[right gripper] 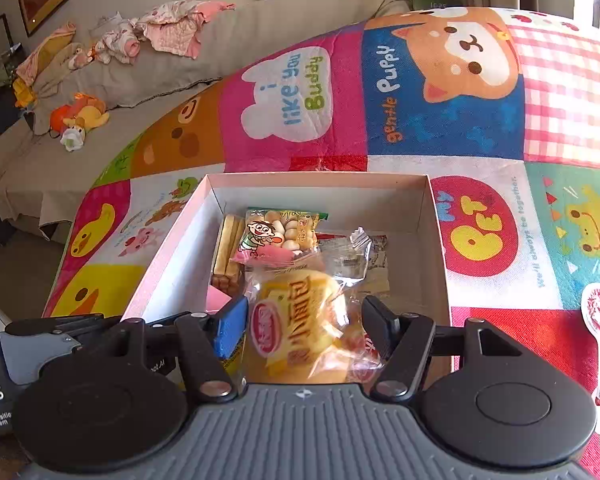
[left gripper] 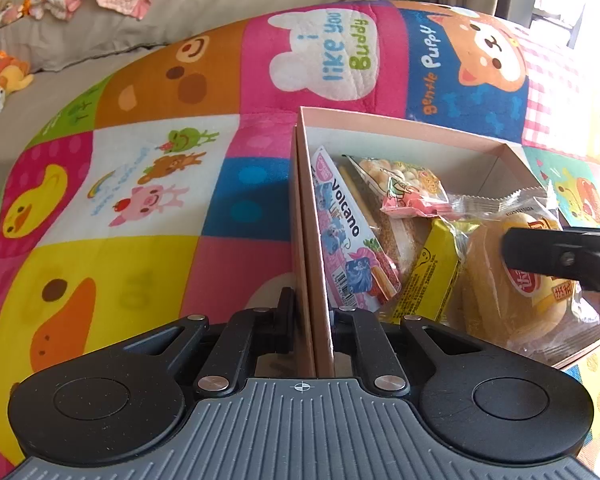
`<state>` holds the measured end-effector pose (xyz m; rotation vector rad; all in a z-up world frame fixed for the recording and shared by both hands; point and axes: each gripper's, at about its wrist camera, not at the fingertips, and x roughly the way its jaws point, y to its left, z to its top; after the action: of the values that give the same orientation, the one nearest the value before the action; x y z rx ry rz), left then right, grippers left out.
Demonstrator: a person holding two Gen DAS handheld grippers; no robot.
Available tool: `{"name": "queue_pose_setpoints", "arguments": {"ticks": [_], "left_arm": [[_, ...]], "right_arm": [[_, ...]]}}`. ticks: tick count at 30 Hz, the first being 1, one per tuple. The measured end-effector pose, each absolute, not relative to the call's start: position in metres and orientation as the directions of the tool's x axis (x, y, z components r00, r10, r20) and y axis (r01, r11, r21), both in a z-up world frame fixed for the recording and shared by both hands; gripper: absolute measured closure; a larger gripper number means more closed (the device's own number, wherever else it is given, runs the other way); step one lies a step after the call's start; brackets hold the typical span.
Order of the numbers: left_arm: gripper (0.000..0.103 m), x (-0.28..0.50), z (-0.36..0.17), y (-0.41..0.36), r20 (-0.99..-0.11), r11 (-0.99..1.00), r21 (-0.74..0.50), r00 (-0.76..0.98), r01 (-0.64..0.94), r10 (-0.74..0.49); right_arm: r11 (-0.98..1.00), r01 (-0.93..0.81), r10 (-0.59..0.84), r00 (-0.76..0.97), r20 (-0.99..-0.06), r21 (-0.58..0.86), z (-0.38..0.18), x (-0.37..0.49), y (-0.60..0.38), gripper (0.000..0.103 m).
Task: Organize objects
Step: 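Lower the round bread bun into the pink box and open the right tool, then reach the right tool toward the red-and-white round label card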
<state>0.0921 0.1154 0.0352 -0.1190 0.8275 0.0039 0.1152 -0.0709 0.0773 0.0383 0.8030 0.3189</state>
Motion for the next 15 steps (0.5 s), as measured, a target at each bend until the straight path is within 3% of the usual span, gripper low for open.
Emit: {"name": "queue_pose_setpoints", "arguments": {"ticks": [2,4,15], "left_arm": [[0.091,0.092,0.035,0.116,-0.734,0.993,-0.104,0.678,-0.050,-0.043],[0.091,0.092,0.035,0.116,-0.734,0.993,-0.105,0.678,-0.052,-0.042],[0.091,0.089,0.035,0.113,-0.730,0.994,-0.094,0.683,-0.054,-0.032]], "right_arm": [[0.954,-0.265,0.291,0.688,-0.665,0.143,0.088,0.102,-0.085,0.026],[0.958,-0.249,0.280,0.720,-0.634,0.141,0.098,0.089,-0.106,0.023],[1.000,0.017,-0.024,0.805,-0.593,-0.017,0.062,0.024,-0.226,0.021]]}}
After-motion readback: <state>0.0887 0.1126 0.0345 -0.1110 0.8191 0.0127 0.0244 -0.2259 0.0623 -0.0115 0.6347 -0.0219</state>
